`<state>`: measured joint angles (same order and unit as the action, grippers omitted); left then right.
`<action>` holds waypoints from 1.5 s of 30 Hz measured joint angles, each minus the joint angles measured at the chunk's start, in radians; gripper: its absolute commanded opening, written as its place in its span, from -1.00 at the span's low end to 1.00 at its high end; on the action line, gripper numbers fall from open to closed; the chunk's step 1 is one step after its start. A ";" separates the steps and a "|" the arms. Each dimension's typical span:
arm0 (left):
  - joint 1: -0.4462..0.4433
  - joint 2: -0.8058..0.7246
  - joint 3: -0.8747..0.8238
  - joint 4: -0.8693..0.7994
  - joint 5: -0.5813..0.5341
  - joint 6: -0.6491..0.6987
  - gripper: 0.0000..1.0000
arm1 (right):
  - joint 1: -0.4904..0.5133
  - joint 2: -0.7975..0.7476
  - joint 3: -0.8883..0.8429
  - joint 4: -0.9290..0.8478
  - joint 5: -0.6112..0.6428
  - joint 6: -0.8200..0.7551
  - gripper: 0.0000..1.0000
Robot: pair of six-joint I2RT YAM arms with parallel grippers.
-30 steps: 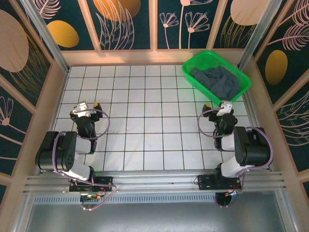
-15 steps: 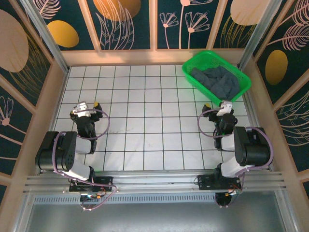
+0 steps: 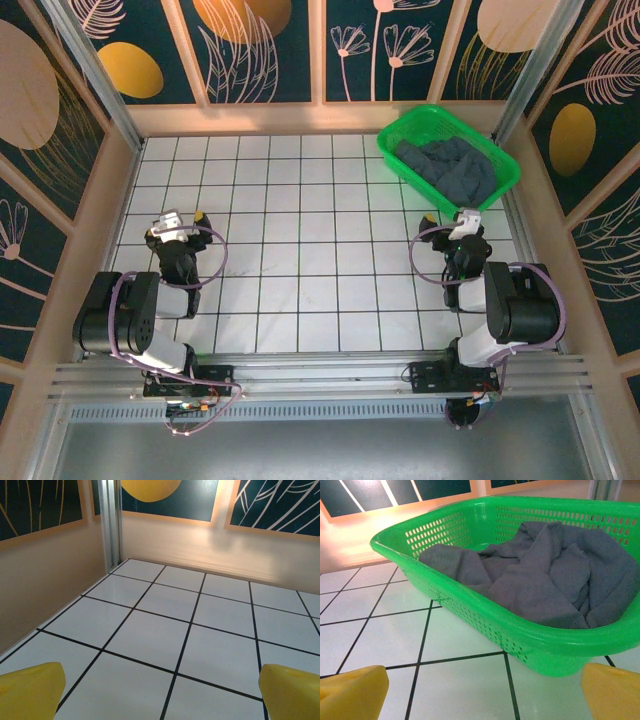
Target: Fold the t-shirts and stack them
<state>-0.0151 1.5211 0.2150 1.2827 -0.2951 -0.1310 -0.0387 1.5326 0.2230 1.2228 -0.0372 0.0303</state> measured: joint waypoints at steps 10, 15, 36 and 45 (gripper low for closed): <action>-0.039 -0.370 -0.040 -0.135 -0.103 -0.001 0.98 | 0.239 -0.450 0.081 -0.329 0.188 -0.057 0.98; -0.058 -0.489 0.246 -0.409 -0.154 -0.084 0.98 | 0.315 -0.550 0.490 -0.732 0.359 0.124 0.98; -0.386 -0.003 1.057 -1.350 0.462 -0.595 0.67 | -0.015 0.710 1.767 -1.937 0.254 0.556 0.44; -0.489 -0.041 1.028 -1.349 0.546 -0.604 0.35 | -0.018 0.832 1.830 -2.013 0.187 0.590 -1.00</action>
<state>-0.5041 1.4803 1.2430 -0.0658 0.2508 -0.7349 -0.0566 2.3650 2.0533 -0.7898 0.1501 0.6201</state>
